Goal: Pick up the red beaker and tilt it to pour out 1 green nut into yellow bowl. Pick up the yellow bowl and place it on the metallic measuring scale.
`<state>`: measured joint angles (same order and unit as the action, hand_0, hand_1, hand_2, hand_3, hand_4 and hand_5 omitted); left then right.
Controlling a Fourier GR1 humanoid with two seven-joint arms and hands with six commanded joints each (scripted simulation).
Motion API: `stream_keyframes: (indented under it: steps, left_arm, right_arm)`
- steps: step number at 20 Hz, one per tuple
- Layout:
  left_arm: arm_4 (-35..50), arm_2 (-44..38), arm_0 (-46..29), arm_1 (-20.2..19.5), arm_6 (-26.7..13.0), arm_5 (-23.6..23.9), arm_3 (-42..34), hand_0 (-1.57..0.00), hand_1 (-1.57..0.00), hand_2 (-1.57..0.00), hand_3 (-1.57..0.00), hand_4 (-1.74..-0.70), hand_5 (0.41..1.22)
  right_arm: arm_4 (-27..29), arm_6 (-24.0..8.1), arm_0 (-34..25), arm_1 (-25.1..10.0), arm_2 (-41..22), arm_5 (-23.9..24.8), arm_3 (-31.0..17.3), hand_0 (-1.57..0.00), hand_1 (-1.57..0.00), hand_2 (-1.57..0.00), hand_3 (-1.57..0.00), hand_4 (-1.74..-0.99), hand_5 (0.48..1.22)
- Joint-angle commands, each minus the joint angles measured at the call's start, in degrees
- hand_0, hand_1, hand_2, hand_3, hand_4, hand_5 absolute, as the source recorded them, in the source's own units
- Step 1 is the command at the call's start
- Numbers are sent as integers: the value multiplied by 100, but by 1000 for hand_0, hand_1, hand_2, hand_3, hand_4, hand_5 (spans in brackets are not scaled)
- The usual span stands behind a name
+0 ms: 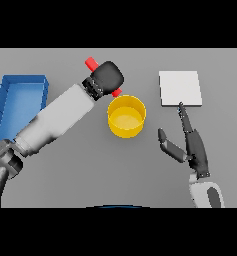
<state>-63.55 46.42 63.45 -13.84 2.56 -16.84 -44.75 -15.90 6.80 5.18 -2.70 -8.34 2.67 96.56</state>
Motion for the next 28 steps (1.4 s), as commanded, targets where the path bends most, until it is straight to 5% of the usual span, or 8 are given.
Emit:
stream_keyframes:
  steps: [1, 11, 14, 23, 28]
  left_arm:
    - [-132, 108, 127, 9, -13, -78, 47, -1571, -1571, -1571, -1571, -1712, 1219]
    - [-1036, 876, 359, 231, -70, 271, 328, -1571, -1571, -1571, -1571, -1737, 1221]
    - [-1305, 1162, 459, 314, -11, 62, 338, -1571, -1571, -1571, -1571, -1735, 1221]
    - [-2002, 1815, 1146, 624, 499, -205, 793, -1571, -1571, -1571, -1571, -1728, 1221]
    - [-1844, 1373, 1782, 391, 795, 19, 1035, -1571, -1571, -1571, -1571, -1725, 1221]
  right_arm:
    - [42, 67, 44, 7, -10, -33, 47, 1, 1, 1, 1, -1064, 690]
    - [-8, 124, 79, 87, -53, 26, 37, 1, 1, 1, 1, -1055, 691]
    - [-115, 112, 64, 84, -48, 129, 40, 1, 1, 1, 1, -1082, 677]
    - [-127, 257, 95, 85, -53, 143, 9, 1, 1, 1, 1, -1041, 683]
    - [-198, 219, 33, 71, -55, 181, -61, 1, 1, 1, 1, -1030, 683]
